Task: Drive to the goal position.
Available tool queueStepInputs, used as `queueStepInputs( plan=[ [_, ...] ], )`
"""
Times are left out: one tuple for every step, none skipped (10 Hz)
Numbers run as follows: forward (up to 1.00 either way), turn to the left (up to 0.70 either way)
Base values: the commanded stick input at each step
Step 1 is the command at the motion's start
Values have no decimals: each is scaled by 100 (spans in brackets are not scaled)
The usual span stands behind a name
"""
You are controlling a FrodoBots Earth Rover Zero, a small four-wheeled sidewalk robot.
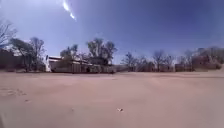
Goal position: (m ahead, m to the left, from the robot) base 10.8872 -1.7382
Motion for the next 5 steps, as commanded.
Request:
queueStepInputs(
  plan=[
    [100, 0],
    [100, 0],
    [100, 0],
    [100, 0],
    [100, 0]
  ],
)
